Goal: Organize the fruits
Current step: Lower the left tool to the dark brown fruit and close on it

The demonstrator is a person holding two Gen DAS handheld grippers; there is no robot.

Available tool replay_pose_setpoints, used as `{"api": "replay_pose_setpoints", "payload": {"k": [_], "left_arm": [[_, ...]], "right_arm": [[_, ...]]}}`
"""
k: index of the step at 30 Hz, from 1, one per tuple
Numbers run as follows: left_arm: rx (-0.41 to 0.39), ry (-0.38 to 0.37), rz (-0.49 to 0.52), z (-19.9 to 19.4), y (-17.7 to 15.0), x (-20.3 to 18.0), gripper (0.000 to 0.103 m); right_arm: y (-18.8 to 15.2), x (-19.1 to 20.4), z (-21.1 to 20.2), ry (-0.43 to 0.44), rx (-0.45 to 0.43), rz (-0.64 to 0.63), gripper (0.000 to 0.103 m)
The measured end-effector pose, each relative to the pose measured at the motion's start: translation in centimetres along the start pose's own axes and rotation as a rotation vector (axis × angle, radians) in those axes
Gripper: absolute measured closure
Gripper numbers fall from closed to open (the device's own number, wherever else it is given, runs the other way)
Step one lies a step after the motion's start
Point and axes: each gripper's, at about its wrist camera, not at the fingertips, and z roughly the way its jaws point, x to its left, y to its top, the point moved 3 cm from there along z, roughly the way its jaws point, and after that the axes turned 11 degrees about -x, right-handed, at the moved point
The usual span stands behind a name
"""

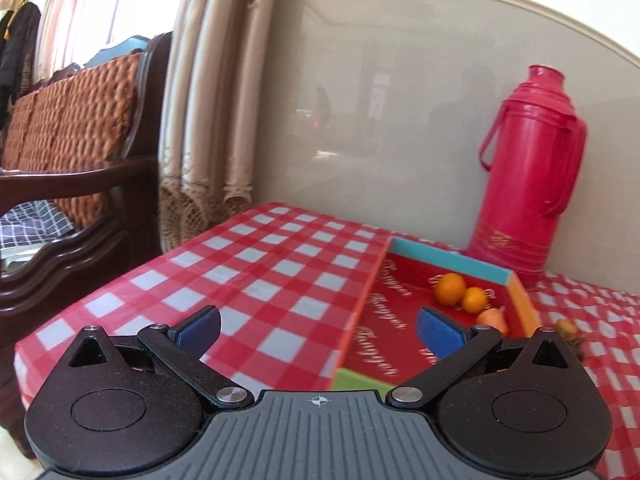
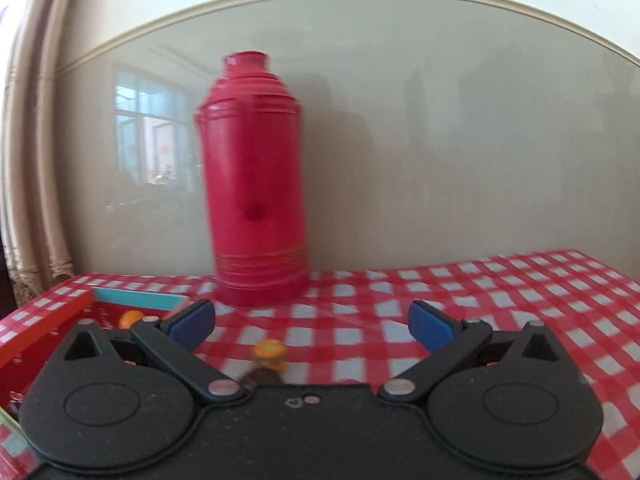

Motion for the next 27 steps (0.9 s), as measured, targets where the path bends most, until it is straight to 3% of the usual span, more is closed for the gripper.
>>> {"api": "replay_pose_setpoints", "payload": {"k": [6, 13, 17, 27], "left_arm": [[0.007, -0.103, 0.030, -0.3, -0.2, -5.1, 0.000], [-0.049, -0.244, 0.111, -1.6, -0.4, -13.1, 0.000], [-0.025, -0.323, 0.148, -1.6, -1.2, -17.8, 0.000], [0.091, -0.364, 0.261, 2.0, -4.4, -26.4, 0.000]], "right_arm": [[-0.8, -4.3, -1.0, -0.085, 0.022, 0.013, 0.006], [-1.4, -7.6, -2.7, -0.138, 0.010, -0.035, 0.006], [-1.3, -9.9, -2.9, -0.170, 0.010, -0.020, 0.006], [-1.0, -14.8, -1.7, -0.271, 0.022, 0.066, 0.006]]}}
